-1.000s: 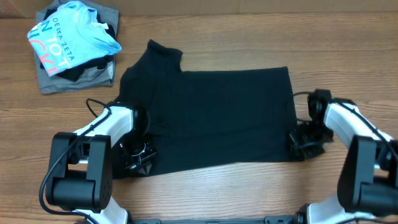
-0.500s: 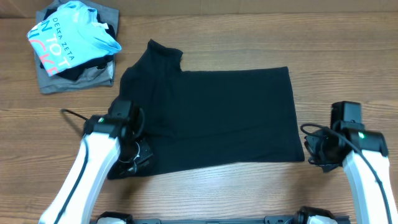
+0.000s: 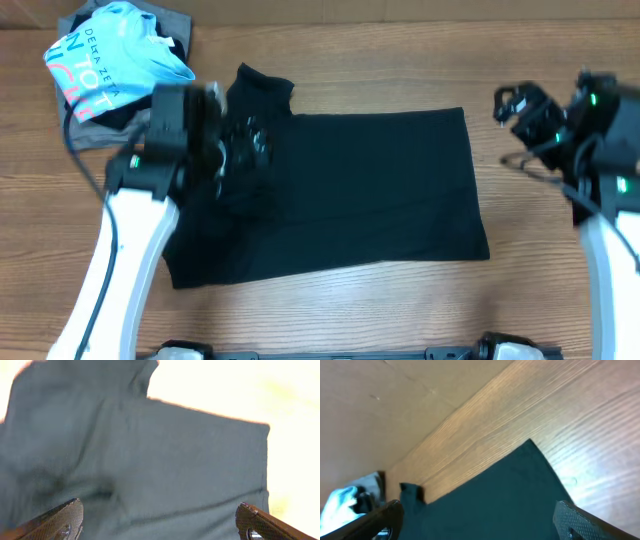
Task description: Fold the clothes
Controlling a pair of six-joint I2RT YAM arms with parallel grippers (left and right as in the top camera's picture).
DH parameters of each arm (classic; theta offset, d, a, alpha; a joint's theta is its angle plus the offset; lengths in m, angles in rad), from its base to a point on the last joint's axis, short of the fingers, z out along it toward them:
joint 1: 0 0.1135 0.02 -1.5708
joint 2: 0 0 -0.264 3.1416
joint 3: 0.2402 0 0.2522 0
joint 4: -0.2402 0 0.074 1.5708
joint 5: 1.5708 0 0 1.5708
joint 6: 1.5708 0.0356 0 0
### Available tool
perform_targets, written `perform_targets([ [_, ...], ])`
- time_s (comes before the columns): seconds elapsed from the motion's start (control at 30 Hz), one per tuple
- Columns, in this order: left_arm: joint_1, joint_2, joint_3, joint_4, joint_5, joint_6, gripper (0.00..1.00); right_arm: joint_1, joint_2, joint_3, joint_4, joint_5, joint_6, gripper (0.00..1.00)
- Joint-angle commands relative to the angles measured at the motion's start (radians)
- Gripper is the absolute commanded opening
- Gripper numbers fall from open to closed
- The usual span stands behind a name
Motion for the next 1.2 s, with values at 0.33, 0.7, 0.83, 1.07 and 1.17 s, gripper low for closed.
perform_targets([
  [0.33,-0.061,0.678,0.466,0.165,-0.133,0.203,1.0,0.031,0.533,0.19,0.095,-0.004,-0.133,1.0],
  [0.7,-0.087,0.909,0.498,0.363,-0.246,0.238,1.0,0.174,0.685,0.19,0.177,0.326,-0.21,1.0],
  [0.83,-0.088,0.945,0.498,0.4,-0.246,0.238,0.98,0.187,0.738,0.19,0.203,0.346,-0.204,1.0],
  [1.07,-0.087,0.993,0.498,0.423,-0.253,0.238,0.72,0.187,0.777,0.19,0.213,0.347,-0.203,0.88],
  [1.17,-0.087,0.998,0.498,0.438,-0.267,0.238,0.54,0.187,0.777,0.19,0.225,0.347,-0.203,0.7],
])
